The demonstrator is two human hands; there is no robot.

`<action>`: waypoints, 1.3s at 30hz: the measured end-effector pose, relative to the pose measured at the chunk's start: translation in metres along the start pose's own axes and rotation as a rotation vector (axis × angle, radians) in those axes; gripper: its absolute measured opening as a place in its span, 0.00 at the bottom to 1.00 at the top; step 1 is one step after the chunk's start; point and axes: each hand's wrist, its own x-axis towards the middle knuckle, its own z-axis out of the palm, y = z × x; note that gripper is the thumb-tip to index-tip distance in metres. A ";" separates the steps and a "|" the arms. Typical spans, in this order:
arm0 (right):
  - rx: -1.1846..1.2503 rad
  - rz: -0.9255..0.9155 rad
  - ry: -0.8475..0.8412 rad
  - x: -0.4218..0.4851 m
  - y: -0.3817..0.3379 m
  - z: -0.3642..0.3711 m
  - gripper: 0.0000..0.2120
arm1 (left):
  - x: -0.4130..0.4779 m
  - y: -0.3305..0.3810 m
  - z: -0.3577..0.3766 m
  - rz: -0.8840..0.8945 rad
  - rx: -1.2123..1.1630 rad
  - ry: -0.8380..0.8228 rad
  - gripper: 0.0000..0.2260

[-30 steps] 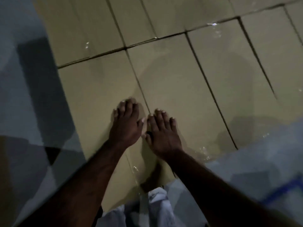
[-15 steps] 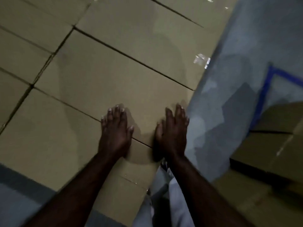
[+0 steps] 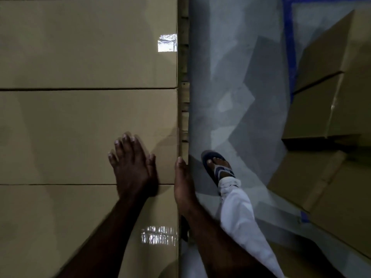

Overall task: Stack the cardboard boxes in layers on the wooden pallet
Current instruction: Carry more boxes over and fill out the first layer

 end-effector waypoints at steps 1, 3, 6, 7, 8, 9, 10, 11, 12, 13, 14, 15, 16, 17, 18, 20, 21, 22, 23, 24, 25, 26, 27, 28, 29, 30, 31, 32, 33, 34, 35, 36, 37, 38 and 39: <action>0.008 0.017 -0.004 -0.002 -0.001 0.000 0.41 | 0.002 0.006 -0.001 -0.008 -0.011 -0.005 0.33; -0.004 0.022 -0.022 -0.004 -0.003 -0.001 0.46 | 0.006 0.020 -0.002 -0.012 -0.050 -0.013 0.33; -0.021 -0.019 -0.019 -0.005 -0.008 -0.005 0.29 | 0.012 0.036 -0.005 -0.033 -0.100 0.003 0.33; -0.013 -0.023 -0.006 -0.003 -0.007 -0.006 0.29 | 0.012 0.036 -0.005 -0.039 -0.101 0.007 0.33; -0.018 -0.014 0.002 -0.001 -0.007 -0.007 0.31 | 0.012 0.037 -0.005 -0.035 -0.097 0.005 0.33; -0.027 -0.008 0.002 -0.001 -0.009 -0.006 0.32 | 0.012 0.036 -0.007 -0.024 -0.096 0.001 0.33; -0.033 -0.005 -0.007 -0.001 -0.013 -0.006 0.32 | 0.012 0.036 -0.008 -0.005 -0.095 -0.012 0.33; -0.045 -0.001 -0.013 0.000 -0.017 -0.006 0.29 | 0.012 0.036 -0.009 0.014 -0.094 -0.027 0.32; -0.052 -0.014 -0.004 0.001 -0.023 -0.007 0.27 | 0.012 0.036 -0.010 0.029 -0.093 -0.042 0.31; -0.057 -0.041 0.016 0.003 -0.029 -0.009 0.26 | 0.013 0.038 -0.011 0.035 -0.094 -0.052 0.31; -0.065 -0.072 0.034 0.006 -0.038 -0.012 0.25 | 0.014 0.038 -0.013 0.026 -0.104 -0.059 0.31; -0.074 -0.097 0.046 0.007 -0.049 -0.013 0.25 | 0.015 0.039 -0.017 0.011 -0.114 -0.063 0.31; -0.095 -0.113 0.048 0.009 -0.061 -0.013 0.26 | 0.016 0.040 -0.021 -0.003 -0.126 -0.057 0.30; -0.126 -0.125 0.049 0.012 -0.074 -0.014 0.27 | 0.017 0.042 -0.026 -0.008 -0.138 -0.042 0.29; -0.170 -0.148 0.058 0.015 -0.087 -0.014 0.28 | 0.020 0.045 -0.031 -0.002 -0.156 -0.030 0.27; -0.268 -0.218 0.097 0.019 -0.119 -0.010 0.30 | 0.031 0.053 -0.043 0.017 -0.216 -0.031 0.27; -0.301 -0.249 0.119 0.022 -0.135 -0.007 0.30 | 0.038 0.057 -0.048 0.027 -0.248 -0.035 0.28; -0.320 -0.274 0.136 0.027 -0.150 -0.003 0.30 | 0.046 0.061 -0.053 0.039 -0.271 -0.033 0.29; -0.328 -0.293 0.152 0.033 -0.163 0.000 0.30 | 0.054 0.065 -0.056 0.053 -0.281 -0.032 0.31; -0.339 -0.312 0.162 0.040 -0.177 0.003 0.29 | 0.063 0.068 -0.060 0.063 -0.284 -0.031 0.32; -0.359 -0.326 0.172 0.047 -0.190 0.005 0.29 | 0.072 0.071 -0.062 0.067 -0.276 -0.036 0.34; -0.382 -0.331 0.179 0.055 -0.203 0.009 0.30 | 0.083 0.074 -0.064 0.065 -0.265 -0.039 0.36; -0.401 -0.322 0.184 0.064 -0.214 0.012 0.31 | 0.094 0.078 -0.065 0.063 -0.257 -0.046 0.37; -0.414 -0.302 0.192 0.070 -0.221 0.013 0.32 | 0.104 0.083 -0.066 0.069 -0.248 -0.062 0.38; -0.431 -0.291 0.183 0.079 -0.229 0.017 0.32 | 0.116 0.086 -0.064 0.063 -0.250 -0.071 0.39; -0.458 -0.288 0.160 0.086 -0.235 0.022 0.31 | 0.127 0.088 -0.060 0.059 -0.252 -0.076 0.41; -0.486 -0.292 0.134 0.093 -0.239 0.026 0.29 | 0.135 0.090 -0.055 0.053 -0.245 -0.085 0.43; -0.507 -0.302 0.112 0.099 -0.242 0.028 0.27 | 0.140 0.091 -0.048 0.049 -0.230 -0.089 0.45; -0.516 -0.305 0.099 0.104 -0.243 0.029 0.26 | 0.142 0.093 -0.042 0.047 -0.206 -0.090 0.46; -0.530 -0.300 0.096 0.106 -0.244 0.028 0.25 | 0.142 0.094 -0.038 0.042 -0.194 -0.086 0.46; -0.549 -0.305 0.095 0.106 -0.243 0.027 0.26 | 0.140 0.096 -0.034 0.036 -0.194 -0.084 0.46; -0.569 -0.318 0.087 0.105 -0.243 0.028 0.27 | 0.139 0.096 -0.033 0.033 -0.197 -0.074 0.44; -0.590 -0.319 0.083 0.104 -0.242 0.027 0.29 | 0.139 0.097 -0.033 0.034 -0.193 -0.060 0.43; -0.607 -0.310 0.087 0.103 -0.241 0.027 0.30 | 0.139 0.098 -0.033 0.039 -0.190 -0.059 0.42; -0.623 -0.288 0.104 0.103 -0.241 0.030 0.32 | 0.139 0.097 -0.035 0.040 -0.197 -0.078 0.41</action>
